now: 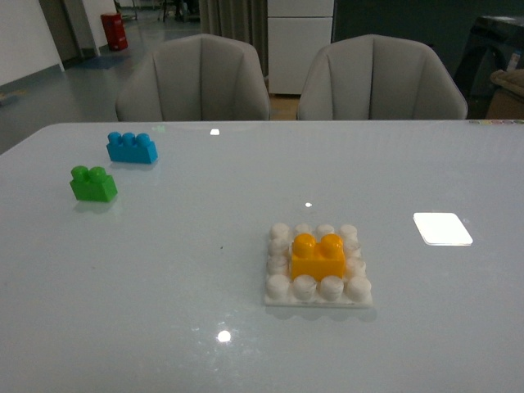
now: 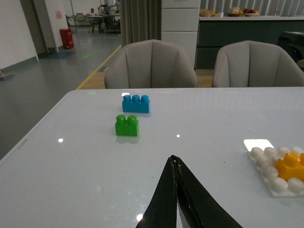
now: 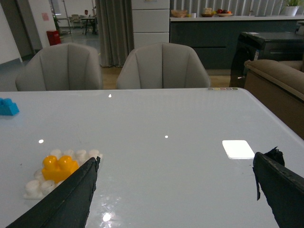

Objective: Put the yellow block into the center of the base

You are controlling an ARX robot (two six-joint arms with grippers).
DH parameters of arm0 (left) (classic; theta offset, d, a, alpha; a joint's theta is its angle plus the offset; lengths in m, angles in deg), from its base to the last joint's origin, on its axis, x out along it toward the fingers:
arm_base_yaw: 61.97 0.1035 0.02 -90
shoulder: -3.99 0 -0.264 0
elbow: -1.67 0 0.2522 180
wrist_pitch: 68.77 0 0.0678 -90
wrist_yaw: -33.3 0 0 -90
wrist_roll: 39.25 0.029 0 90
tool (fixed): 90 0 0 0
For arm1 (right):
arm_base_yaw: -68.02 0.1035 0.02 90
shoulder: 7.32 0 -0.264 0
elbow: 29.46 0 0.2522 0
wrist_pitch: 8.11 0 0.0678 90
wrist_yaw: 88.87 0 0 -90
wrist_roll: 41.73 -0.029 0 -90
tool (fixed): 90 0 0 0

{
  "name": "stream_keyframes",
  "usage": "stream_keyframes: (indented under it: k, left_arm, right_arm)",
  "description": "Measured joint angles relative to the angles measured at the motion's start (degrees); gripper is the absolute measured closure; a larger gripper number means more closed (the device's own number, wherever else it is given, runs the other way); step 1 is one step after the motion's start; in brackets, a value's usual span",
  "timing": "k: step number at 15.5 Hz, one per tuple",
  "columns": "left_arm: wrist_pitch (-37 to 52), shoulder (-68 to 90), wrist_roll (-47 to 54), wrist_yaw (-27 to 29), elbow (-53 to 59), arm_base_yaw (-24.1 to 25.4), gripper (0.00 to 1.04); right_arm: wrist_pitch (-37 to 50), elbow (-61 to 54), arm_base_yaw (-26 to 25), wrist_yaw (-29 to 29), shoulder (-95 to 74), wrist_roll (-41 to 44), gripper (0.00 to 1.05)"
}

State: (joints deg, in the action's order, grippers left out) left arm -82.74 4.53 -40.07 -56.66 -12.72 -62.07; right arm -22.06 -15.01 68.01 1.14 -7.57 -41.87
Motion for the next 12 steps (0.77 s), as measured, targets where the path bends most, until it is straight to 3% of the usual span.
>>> stream_keyframes:
  k: [1,2,9,10,12]
  left_arm:
    - [0.0,0.0,0.0,0.0,0.0,0.0,1.03]
    - [0.0,0.0,0.0,0.0,0.0,0.0,0.97]
    - [0.0,0.0,0.0,0.0,0.0,0.0,0.11]
    - [0.0,0.0,0.0,0.0,0.0,0.0,0.05]
    - [0.0,0.0,0.0,0.0,0.0,0.0,0.07]
  right_arm:
    - [0.0,0.0,0.0,0.0,0.0,0.0,0.06]
    - [0.0,0.0,0.0,0.0,0.0,0.0,0.06]
    - [0.0,0.0,0.0,0.0,0.0,0.0,0.06]
    - [0.0,0.0,0.0,0.0,0.0,0.0,0.06]
    - [0.0,0.0,0.0,0.0,0.0,0.0,0.06]
